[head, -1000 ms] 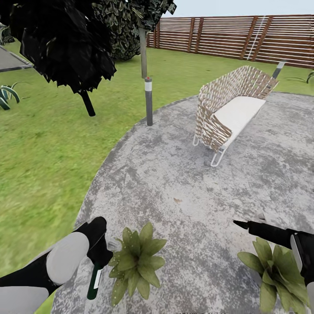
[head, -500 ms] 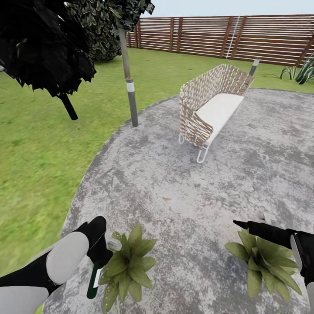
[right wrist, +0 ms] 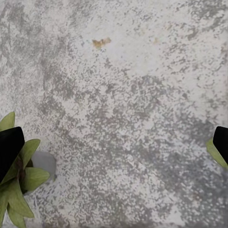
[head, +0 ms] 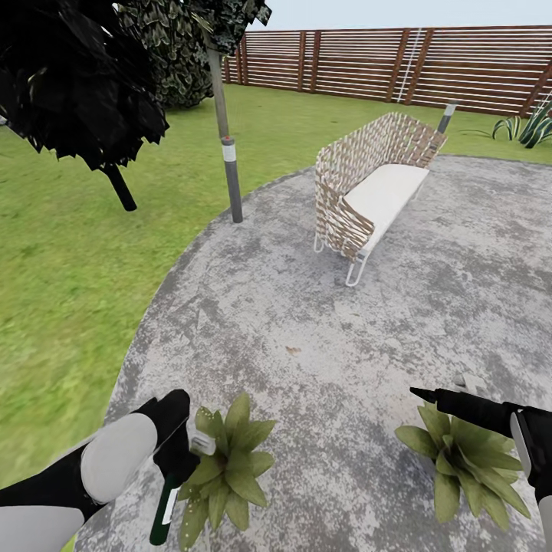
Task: Pick up the pesticide atomizer in the garden and spray insectifuge to fully cover both potted plants in the garden.
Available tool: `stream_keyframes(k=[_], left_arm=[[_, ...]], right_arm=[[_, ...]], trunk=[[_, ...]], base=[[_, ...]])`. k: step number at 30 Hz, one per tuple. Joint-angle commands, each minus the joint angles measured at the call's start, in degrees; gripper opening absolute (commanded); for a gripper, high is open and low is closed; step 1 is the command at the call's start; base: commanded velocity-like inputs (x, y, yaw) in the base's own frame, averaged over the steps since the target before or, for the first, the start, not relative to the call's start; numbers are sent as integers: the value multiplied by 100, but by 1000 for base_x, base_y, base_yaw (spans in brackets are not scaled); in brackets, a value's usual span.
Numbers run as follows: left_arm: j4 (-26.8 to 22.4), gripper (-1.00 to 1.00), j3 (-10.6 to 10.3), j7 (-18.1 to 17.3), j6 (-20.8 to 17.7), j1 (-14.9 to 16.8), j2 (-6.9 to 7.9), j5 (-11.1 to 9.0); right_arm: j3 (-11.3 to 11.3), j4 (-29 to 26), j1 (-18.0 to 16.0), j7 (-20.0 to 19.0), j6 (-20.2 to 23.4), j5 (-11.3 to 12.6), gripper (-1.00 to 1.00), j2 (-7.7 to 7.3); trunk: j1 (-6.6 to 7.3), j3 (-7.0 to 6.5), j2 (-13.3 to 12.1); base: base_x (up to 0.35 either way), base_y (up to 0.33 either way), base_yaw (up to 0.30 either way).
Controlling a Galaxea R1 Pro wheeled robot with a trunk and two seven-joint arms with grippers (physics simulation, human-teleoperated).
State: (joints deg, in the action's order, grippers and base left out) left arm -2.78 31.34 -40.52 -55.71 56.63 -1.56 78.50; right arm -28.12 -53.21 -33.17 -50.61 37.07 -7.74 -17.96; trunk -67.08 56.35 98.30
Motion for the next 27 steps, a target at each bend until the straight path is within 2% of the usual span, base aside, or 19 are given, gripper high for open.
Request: stream_keyframes(k=[1,10,13,16,17,18,19,21,22,23,25,27], left_arm=[[26,-100,21,-53,-21,-1,-3,68],[145,-100,21,-54,-26,-11,10,68],[146,-100,21,-74,-33,-11,105,68],[146,-100,1,-300,-36,9,133,77],[146,-100,-187,-746,-36,23,142,83],[146,-100,-485,-1118,-36,28,143,85],[146,-100,-945,-1543,-35,30,141,85],[141,-100,-1718,-2171,-31,32,139,79],[123,-100,-2445,-2763,-27,32,134,73],[80,-100,-2837,-3074,-23,33,132,67],[-5,-100,-3101,-3283,-21,33,133,64],[-61,-100,-3224,-3380,-20,33,132,61]], right_arm=[[-18,-5,-6,-54,18,-61,100,3],[-18,-5,-6,-54,17,-61,100,5],[-18,-5,-6,-53,16,-61,100,3],[-18,-5,-6,-52,15,-60,100,3],[-18,-5,-6,-54,15,-60,100,3],[-18,-5,-6,-54,14,-61,100,3],[-18,-5,-6,-54,16,-59,100,3],[-18,-5,-6,-54,14,-60,100,4],[-19,-5,-6,-54,17,-61,100,4],[-19,-5,-6,-54,17,-61,100,3],[-18,-5,-6,-54,16,-61,100,3],[-18,-5,-6,-54,17,-61,100,5]], trunk=[[0,4,2],[0,4,2],[0,4,2],[0,4,2],[0,4,2],[0,4,2],[0,4,2],[0,4,2],[0,4,2],[0,4,2],[0,4,2],[0,4,2]], base=[[0,0,0],[0,0,0],[0,0,0],[0,0,0],[0,0,0],[0,0,0],[0,0,0],[0,0,0],[0,0,0],[0,0,0],[0,0,0],[0,0,0]])
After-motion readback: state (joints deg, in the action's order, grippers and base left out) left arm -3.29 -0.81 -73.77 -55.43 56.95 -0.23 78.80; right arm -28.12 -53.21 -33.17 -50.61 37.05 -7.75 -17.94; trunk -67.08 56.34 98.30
